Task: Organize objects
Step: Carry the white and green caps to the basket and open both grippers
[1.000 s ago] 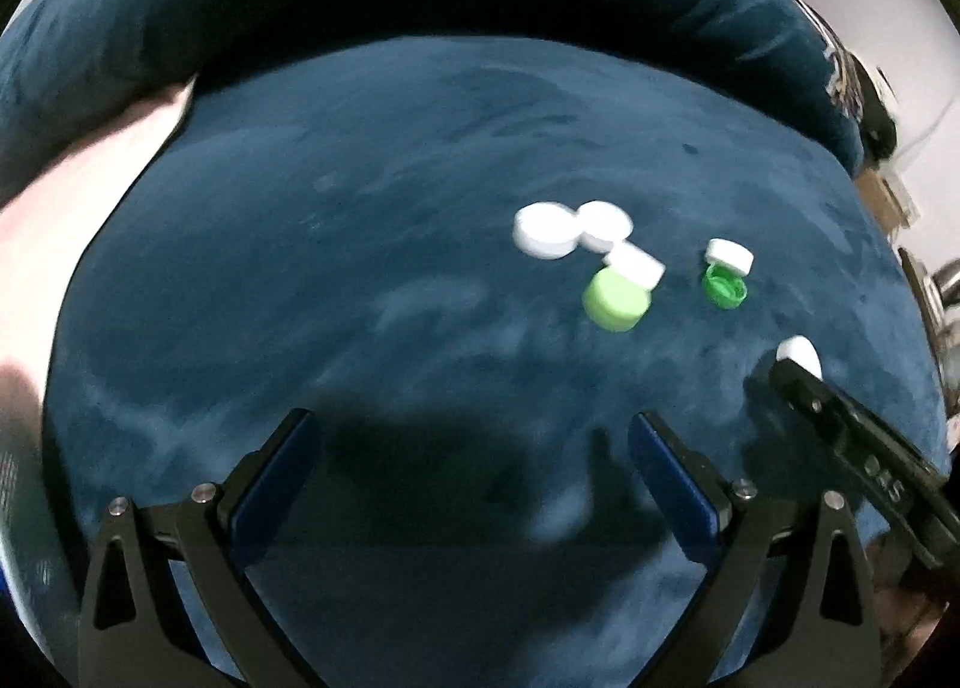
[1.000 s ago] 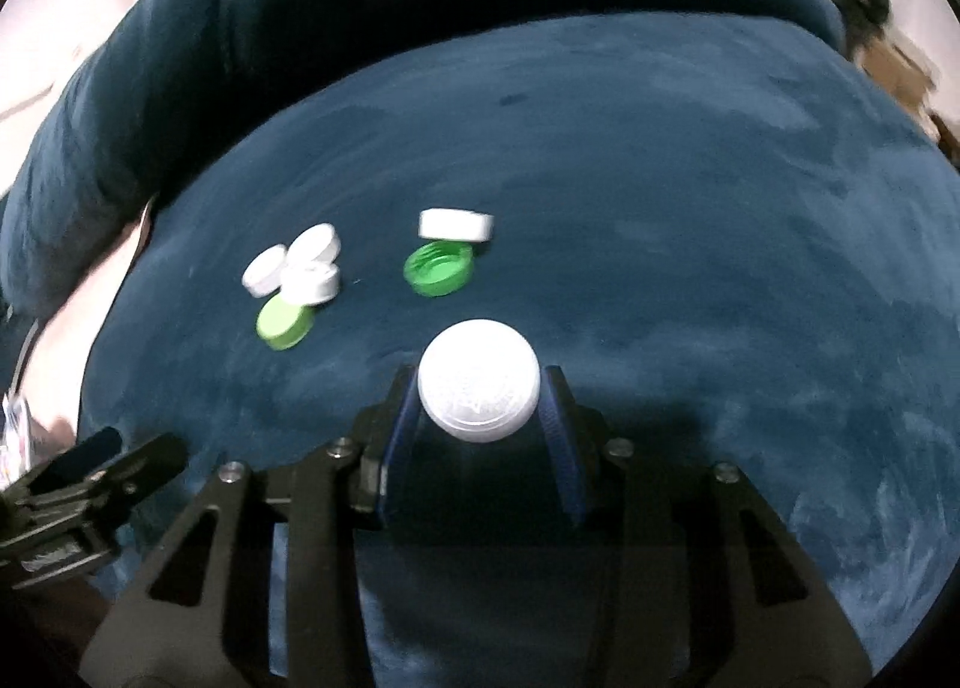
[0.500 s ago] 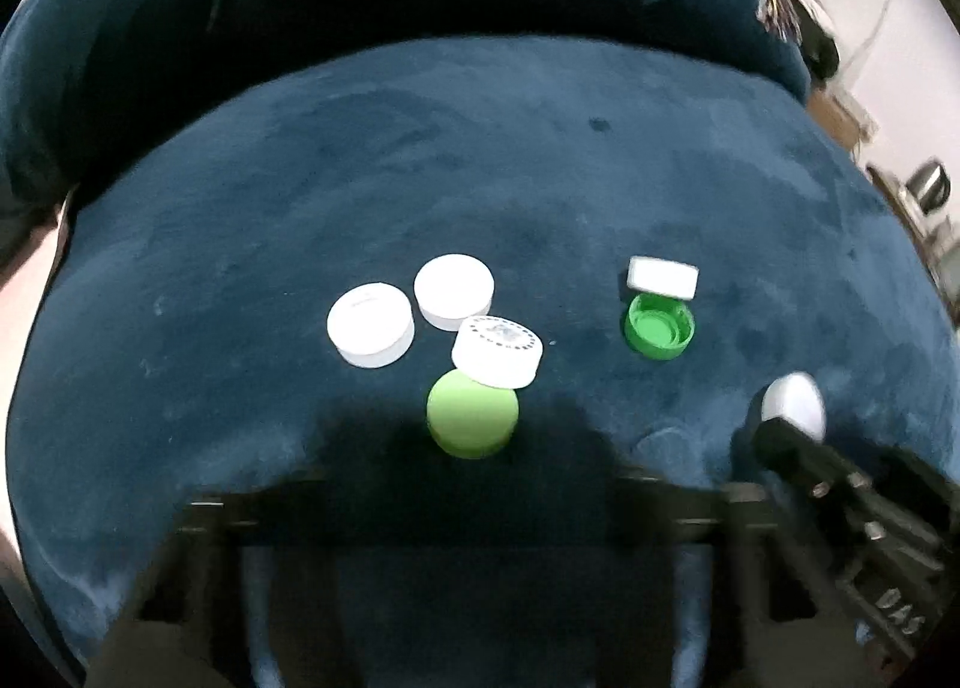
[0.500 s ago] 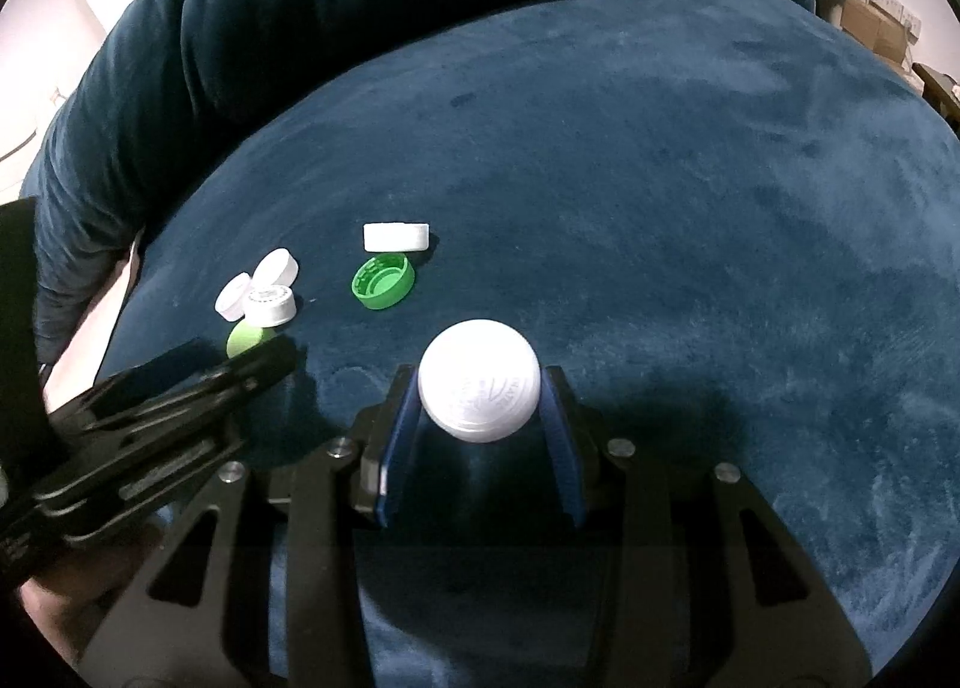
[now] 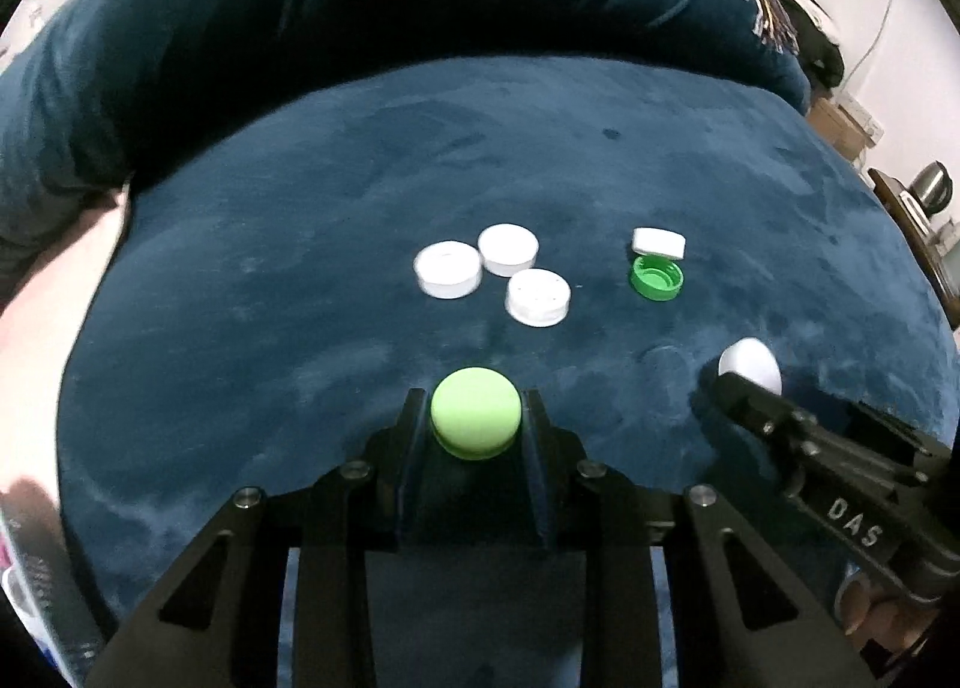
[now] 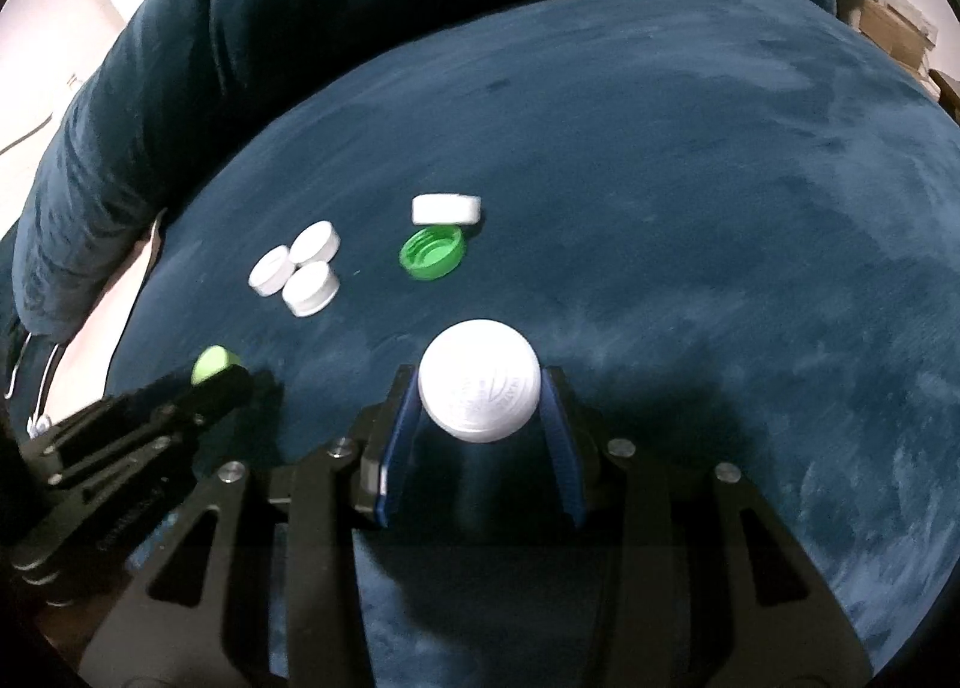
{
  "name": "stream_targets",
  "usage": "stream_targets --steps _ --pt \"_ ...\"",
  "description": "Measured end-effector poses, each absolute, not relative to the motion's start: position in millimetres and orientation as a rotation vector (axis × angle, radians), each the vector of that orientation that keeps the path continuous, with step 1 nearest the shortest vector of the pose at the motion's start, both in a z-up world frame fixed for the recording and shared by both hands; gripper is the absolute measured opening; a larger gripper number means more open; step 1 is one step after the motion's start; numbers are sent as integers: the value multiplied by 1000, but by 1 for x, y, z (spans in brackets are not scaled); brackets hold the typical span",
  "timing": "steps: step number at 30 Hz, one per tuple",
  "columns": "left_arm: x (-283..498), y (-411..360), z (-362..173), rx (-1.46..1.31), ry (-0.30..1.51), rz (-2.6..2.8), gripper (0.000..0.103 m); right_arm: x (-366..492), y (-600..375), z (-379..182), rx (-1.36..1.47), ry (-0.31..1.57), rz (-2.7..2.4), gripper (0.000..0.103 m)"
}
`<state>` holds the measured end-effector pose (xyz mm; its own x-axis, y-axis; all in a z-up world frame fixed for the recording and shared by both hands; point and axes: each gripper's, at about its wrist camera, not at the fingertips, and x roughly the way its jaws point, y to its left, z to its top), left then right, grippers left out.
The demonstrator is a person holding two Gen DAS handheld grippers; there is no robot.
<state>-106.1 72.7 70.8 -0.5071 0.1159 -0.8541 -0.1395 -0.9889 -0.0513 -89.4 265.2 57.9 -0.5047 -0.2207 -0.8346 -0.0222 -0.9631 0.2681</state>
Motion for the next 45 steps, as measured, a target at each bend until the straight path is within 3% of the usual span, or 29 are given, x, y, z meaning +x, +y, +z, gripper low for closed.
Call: stream_targets --steps 12,26,34,35,36,37,39,41,43,44,45 --pt "-67 10 111 -1454 -43 2734 30 -72 212 82 1420 -291 -2519 42" --pt "41 -199 178 -1420 -455 3129 30 -20 26 130 1202 -115 -2199 42" --pt "78 -264 166 -1497 -642 3170 31 17 -61 138 1119 -69 -1919 42" --pt "80 -268 162 -1532 -660 3155 35 18 -66 134 1129 -71 -1871 45" --pt "81 -270 160 -1553 -676 3146 47 19 -68 131 1137 -67 -1854 49" --pt "83 -272 157 -1572 -693 3143 56 17 -69 129 1142 -58 -1864 59" --pt "87 -271 156 -1585 -714 3148 83 15 -64 127 1139 -47 -1901 76" --pt "89 -269 155 -1610 -699 3153 87 9 -57 130 1141 -46 -1966 94" --pt "88 -266 152 -1667 -656 3147 91 5 -47 132 1140 -52 -2022 101" --pt "89 -264 151 -1684 -638 3152 101 2 -44 132 1145 -47 -2049 103" --pt "89 -262 151 -1693 -616 3160 102 -1 -40 133 1149 -36 -2082 103"
